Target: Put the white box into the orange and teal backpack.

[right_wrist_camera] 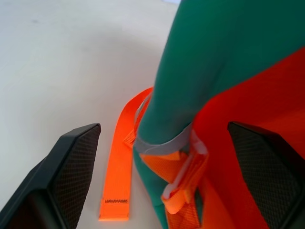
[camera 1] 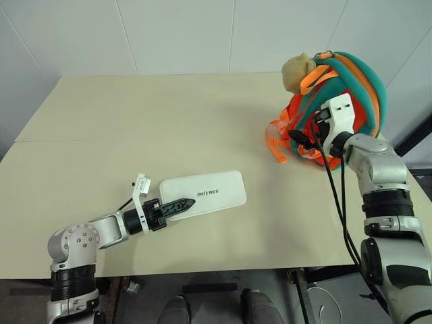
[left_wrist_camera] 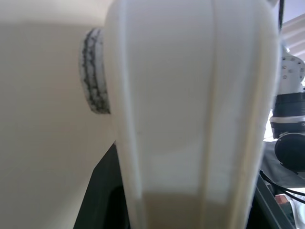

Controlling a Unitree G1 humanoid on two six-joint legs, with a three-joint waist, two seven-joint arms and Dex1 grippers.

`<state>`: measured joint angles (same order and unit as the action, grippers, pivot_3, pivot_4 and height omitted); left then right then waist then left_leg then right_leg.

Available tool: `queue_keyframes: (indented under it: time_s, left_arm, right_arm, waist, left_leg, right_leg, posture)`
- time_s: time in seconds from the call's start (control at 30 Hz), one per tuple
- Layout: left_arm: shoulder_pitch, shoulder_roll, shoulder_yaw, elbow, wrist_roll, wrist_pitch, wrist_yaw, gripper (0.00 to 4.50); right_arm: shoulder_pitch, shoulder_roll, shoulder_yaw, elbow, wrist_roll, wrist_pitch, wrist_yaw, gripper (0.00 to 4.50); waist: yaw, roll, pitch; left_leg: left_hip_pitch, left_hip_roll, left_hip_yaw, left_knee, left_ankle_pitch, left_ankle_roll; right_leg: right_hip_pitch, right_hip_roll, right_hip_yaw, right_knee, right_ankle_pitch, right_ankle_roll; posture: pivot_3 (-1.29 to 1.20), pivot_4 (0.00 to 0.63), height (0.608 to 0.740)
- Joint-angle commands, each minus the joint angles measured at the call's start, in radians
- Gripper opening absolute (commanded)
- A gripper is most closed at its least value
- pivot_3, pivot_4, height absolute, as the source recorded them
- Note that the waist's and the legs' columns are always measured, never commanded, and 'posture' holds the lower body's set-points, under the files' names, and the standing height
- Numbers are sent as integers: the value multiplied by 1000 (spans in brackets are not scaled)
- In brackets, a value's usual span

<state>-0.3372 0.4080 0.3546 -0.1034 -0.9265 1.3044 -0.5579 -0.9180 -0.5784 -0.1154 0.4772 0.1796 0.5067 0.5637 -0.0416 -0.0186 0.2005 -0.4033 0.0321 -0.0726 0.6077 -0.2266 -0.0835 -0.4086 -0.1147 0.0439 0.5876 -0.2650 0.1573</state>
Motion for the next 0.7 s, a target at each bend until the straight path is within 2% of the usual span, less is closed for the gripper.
queue_keyframes:
  time_s: [0.03,0.2,0.33,0.53,0.63,0.7]
  left_arm:
    - [19,16,10,1,25,-15,50,1377]
    - [-9,11,0,26,26,-30,50,1377]
    - [-31,10,-16,44,28,-39,48,1377]
    - [-51,12,-29,65,29,-53,46,1377]
    - [-50,10,-21,61,26,-60,54,1377]
    - [-46,7,-8,57,24,-67,63,1377]
  right_arm:
    - [-26,17,-22,2,2,-30,-39,4500]
    - [-115,90,-31,198,-4,-172,-63,4500]
    - [-239,160,-48,487,-15,-373,-102,4500]
    - [-361,216,-51,765,-70,-626,-234,4500]
    - [-377,240,-48,802,-84,-701,-221,3919]
    - [-380,261,-69,810,-69,-736,-188,3240]
  waist:
    - [-1,0,0]
    - [-9,0,0]
    - [-14,0,0]
    - [-17,0,0]
    - [-17,0,0]
    - [-18,0,0]
  left_leg:
    - [0,0,0,0,0,0]
    - [0,0,1,1,1,0]
    - [0,0,1,2,2,0]
    - [0,0,1,0,3,0]
    - [0,0,1,-3,3,-1]
    - [0,0,1,-4,3,-1]
  right_leg:
    - [0,0,0,0,0,0]
    - [0,0,1,0,0,-3]
    - [1,0,1,-1,0,-4]
    - [0,0,1,0,2,-1]
    - [0,0,1,0,4,3]
    - [-1,0,1,0,4,3]
  posture:
    - [0,150,740]
    - [0,150,740]
    - [0,150,740]
    - [0,150,740]
    - [0,150,740]
    - [0,150,740]
